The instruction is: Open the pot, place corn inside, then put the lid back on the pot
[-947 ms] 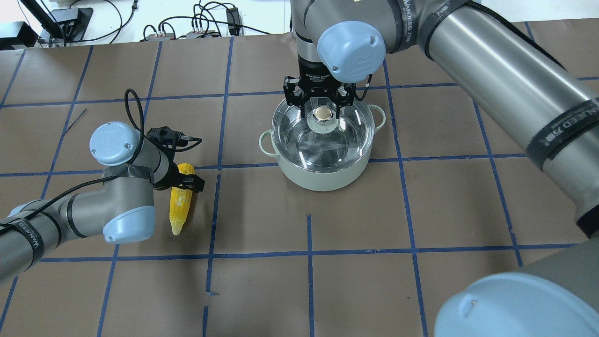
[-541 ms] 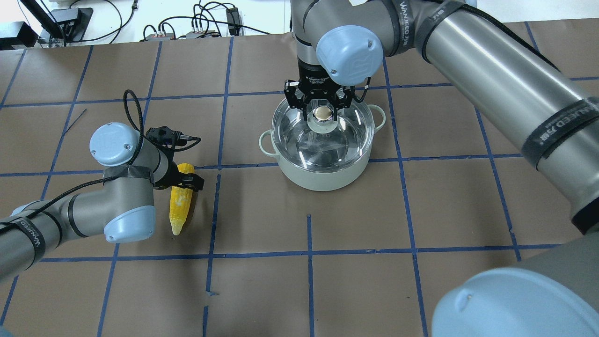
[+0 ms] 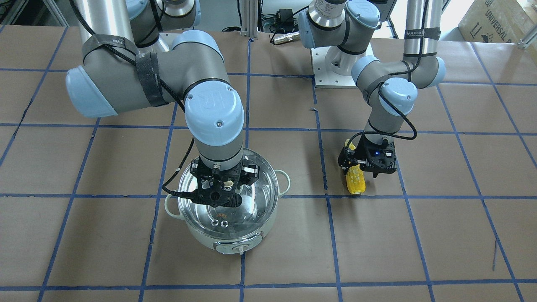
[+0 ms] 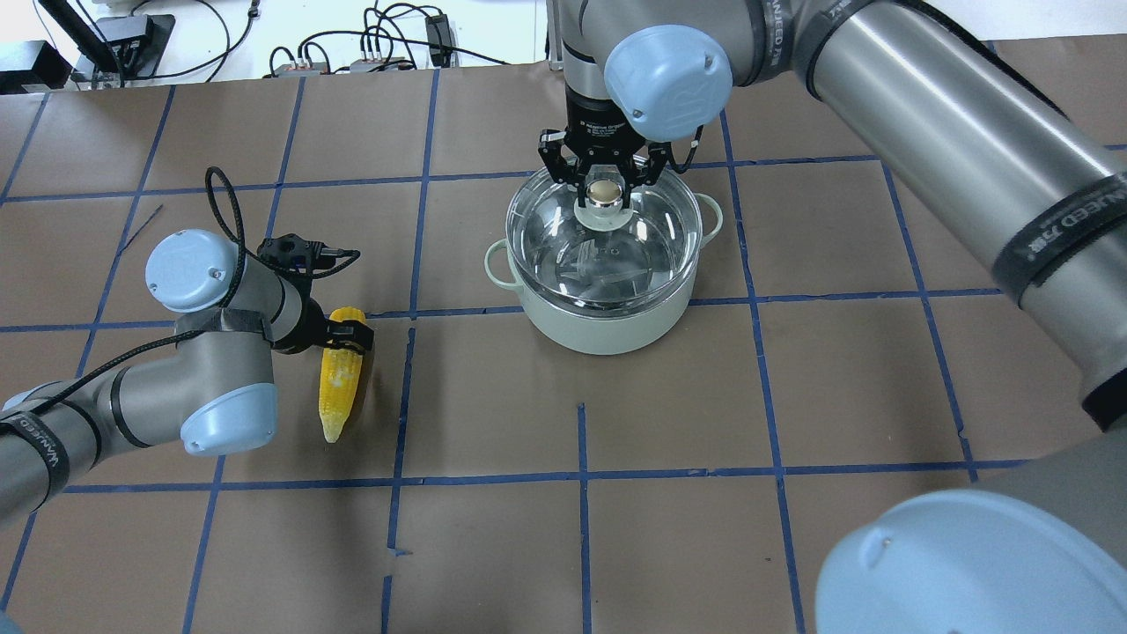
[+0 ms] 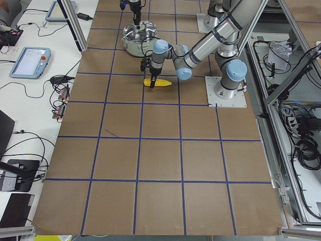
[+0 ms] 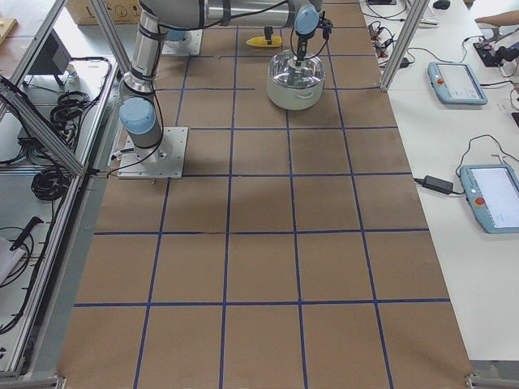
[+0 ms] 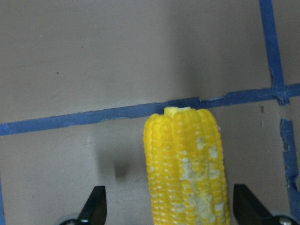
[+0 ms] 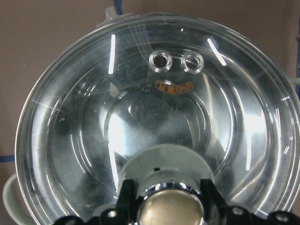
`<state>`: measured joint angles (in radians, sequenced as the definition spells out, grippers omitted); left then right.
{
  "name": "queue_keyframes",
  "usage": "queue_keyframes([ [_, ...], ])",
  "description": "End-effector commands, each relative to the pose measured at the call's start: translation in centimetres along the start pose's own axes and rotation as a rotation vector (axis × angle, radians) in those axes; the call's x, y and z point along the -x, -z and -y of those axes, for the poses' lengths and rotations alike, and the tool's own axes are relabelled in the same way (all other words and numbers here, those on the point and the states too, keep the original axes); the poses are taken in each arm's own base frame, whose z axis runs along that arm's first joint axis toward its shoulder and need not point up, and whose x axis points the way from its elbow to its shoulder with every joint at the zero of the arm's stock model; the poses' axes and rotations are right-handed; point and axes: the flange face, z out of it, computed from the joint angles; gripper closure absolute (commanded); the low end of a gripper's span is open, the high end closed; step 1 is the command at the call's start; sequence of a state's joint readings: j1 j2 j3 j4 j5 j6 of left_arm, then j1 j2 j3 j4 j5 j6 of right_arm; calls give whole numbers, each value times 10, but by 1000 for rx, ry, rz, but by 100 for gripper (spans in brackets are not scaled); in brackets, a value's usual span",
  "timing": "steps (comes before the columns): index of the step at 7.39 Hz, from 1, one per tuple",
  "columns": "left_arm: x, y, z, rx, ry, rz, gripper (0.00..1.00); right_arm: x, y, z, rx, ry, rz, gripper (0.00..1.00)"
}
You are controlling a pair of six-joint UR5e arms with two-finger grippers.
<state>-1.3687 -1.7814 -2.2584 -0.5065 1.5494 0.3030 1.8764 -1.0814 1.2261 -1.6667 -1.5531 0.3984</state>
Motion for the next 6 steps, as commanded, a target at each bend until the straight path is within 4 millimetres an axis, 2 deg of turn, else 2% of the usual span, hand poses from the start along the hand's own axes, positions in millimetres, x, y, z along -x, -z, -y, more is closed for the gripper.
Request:
queue_keyframes([
  [1,-2,3,0,-6,4,-1,18,-8,61,0,11,17,-18,94],
  [2,-2,3,0,-6,16,-1,25,-38,74,17,29,96,-27,95],
  [3,-3,3,0,-6,23,-4,39,-104,70,52,51,81,-16,96],
  [4,-4,3,0,-6,23,-5,51,-179,61,85,65,132,-3,96],
  [5,-5,4,0,-7,21,-6,62,-249,40,114,90,204,17,97],
  [6,-4,8,2,-15,38,-4,81,-309,24,132,103,246,38,98],
])
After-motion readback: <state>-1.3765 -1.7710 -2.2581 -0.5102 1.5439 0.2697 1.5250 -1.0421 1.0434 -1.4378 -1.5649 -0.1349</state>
